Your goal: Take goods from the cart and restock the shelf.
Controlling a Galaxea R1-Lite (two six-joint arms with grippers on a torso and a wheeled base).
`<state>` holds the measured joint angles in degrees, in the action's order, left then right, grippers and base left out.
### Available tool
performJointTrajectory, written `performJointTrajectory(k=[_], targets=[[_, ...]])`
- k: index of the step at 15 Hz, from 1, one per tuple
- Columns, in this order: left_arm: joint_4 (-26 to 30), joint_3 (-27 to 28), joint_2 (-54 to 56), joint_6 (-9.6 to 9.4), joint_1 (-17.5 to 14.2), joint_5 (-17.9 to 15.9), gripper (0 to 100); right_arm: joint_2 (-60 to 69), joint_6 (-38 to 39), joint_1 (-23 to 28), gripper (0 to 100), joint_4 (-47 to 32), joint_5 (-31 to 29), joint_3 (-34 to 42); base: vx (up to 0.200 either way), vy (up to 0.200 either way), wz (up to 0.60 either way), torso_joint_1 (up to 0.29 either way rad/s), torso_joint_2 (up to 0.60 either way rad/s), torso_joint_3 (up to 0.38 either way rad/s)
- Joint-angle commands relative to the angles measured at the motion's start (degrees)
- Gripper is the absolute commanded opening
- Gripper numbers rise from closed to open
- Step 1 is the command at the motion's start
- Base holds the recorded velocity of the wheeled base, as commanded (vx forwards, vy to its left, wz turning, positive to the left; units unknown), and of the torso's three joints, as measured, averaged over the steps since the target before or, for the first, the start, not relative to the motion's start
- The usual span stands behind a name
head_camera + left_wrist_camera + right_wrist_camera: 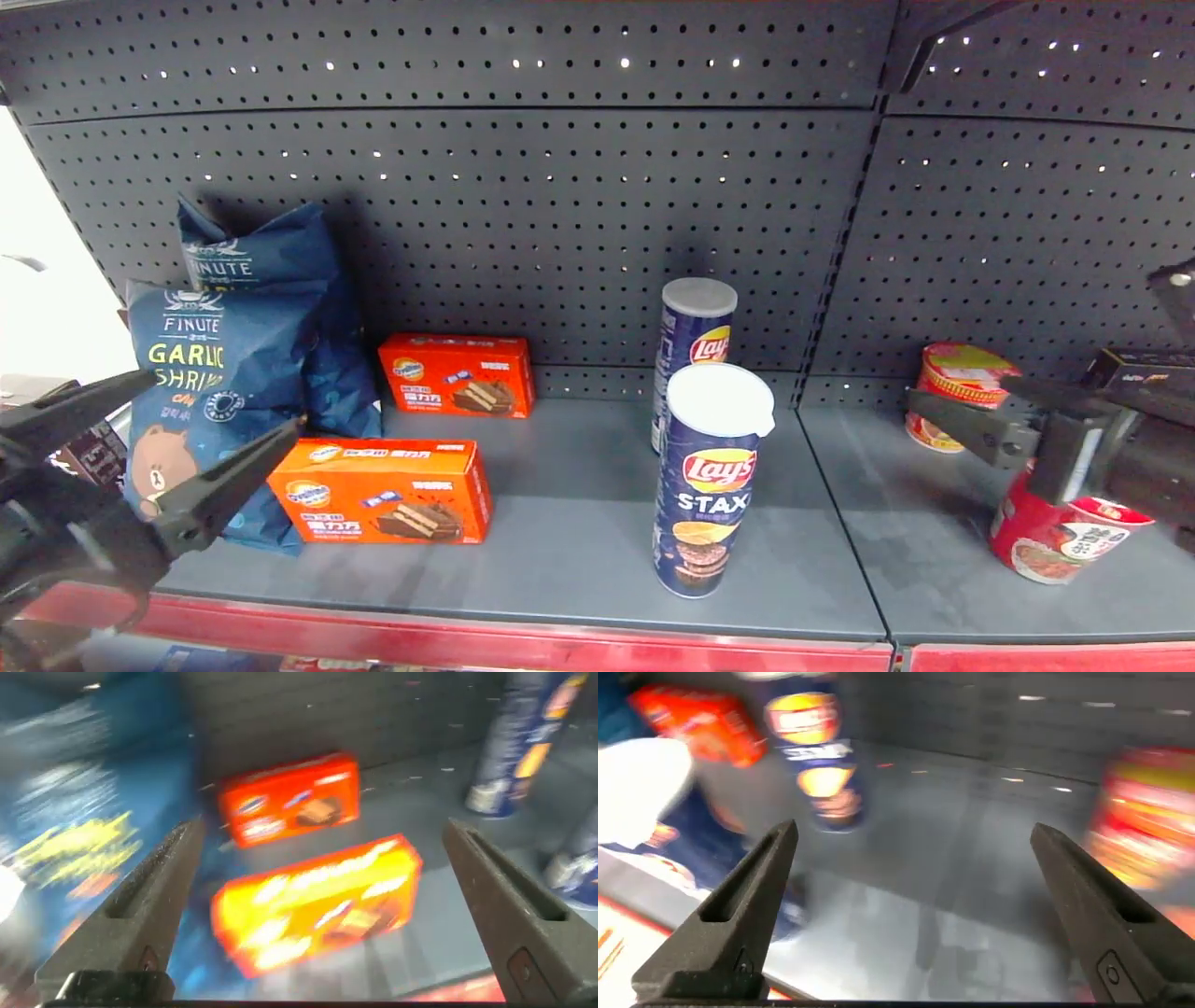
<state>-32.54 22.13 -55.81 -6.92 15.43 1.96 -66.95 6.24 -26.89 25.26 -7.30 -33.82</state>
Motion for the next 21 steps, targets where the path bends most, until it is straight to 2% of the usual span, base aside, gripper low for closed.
performJointTrajectory(k=[1,2,3,4,6,7,8,9,10,11,13,14,16,18,19,20,21], targets=[[5.2,-10.2,18.5,-0.02,-8.1,0.2,100,17.7,-0.2,11.5,100,-2.8,-0.1,10.3,0.000,0.000,0.00,0.000,0.00,0.000],[6.9,-10.8,21.2,-0.02,-8.8,0.5,100,20.8,-0.2,12.8,100,-4.3,-0.1,11.1,0.000,0.000,0.00,0.000,0.00,0.000],[10.9,-11.3,27.6,0.42,-9.1,3.0,100,28.8,-0.3,15.2,100,-10.0,-1.8,12.9,0.000,0.000,0.00,0.000,0.00,0.000],[12.6,-11.6,30.1,0.60,-9.1,4.4,100,31.8,-0.3,15.6,100,-12.7,-3.8,13.3,0.000,0.000,0.00,0.000,0.00,0.000],[19.1,-12.9,39.7,1.56,-9.3,7.3,100,42.2,-0.3,16.4,100,-21.1,-10.5,14.7,0.000,0.000,0.00,0.000,0.00,0.000],[22.3,-12.9,42.3,1.56,-9.9,7.6,100,44.7,-0.3,17.9,100,-23.0,-10.9,15.3,0.000,0.000,0.00,0.000,0.00,0.000],[27.4,-13.2,46.7,1.65,-11.5,7.8,100,48.4,-0.4,22.1,100,-26.3,-10.5,16.1,0.000,0.000,0.00,0.000,0.00,0.000],[28.9,-13.4,48.5,1.56,-11.9,7.6,100,49.7,-0.4,23.6,100,-26.8,-10.3,16.6,0.000,0.000,0.00,0.000,0.00,0.000],[30.3,-14.7,51.4,1.65,-12.1,7.4,100,53.0,-0.5,24.3,100,-27.0,-8.7,18.4,0.000,0.000,0.00,0.000,0.00,0.000],[29.0,-15.3,51.2,1.74,-12.1,7.2,100,55.9,-0.7,24.3,100,-27.0,-6.6,19.9,0.000,0.000,0.00,0.000,0.00,0.000],[27.8,-18.9,51.3,1.56,-12.1,3.4,100,59.6,-1.2,24.4,100,-27.1,0.5,23.4,0.000,0.000,0.00,0.000,0.00,0.000],[25.6,-22.1,51.2,0.77,-12.1,3.3,100,61.7,-2.3,24.8,100,-26.8,3.5,25.9,0.000,0.000,0.00,0.000,0.00,0.000],[27.4,-22.1,51.2,0.68,-12.1,3.0,100,65.5,-4.8,26.7,100,-24.0,7.1,31.7,0.000,0.000,0.00,0.000,0.00,0.000],[28.6,-22.1,51.2,2.27,-12.1,3.2,100,66.9,-4.8,27.0,100,-23.9,7.7,32.7,0.000,0.000,0.00,0.000,0.00,0.000],[29.2,-22.1,51.7,4.02,-13.1,3.0,100,66.9,-5.5,26.9,100,-24.0,6.8,32.7,0.000,0.000,0.00,0.000,0.00,0.000],[30.5,-21.8,50.4,5.43,-13.6,-1.2,100,66.9,-7.3,27.0,100,-23.9,8.5,32.7,0.000,0.000,0.00,0.000,0.00,0.000],[31.4,-21.3,50.7,6.75,-14.0,-3.4,100,66.9,-6.9,26.9,100,-23.8,8.0,32.7,0.000,0.000,0.00,0.000,0.00,0.000]])
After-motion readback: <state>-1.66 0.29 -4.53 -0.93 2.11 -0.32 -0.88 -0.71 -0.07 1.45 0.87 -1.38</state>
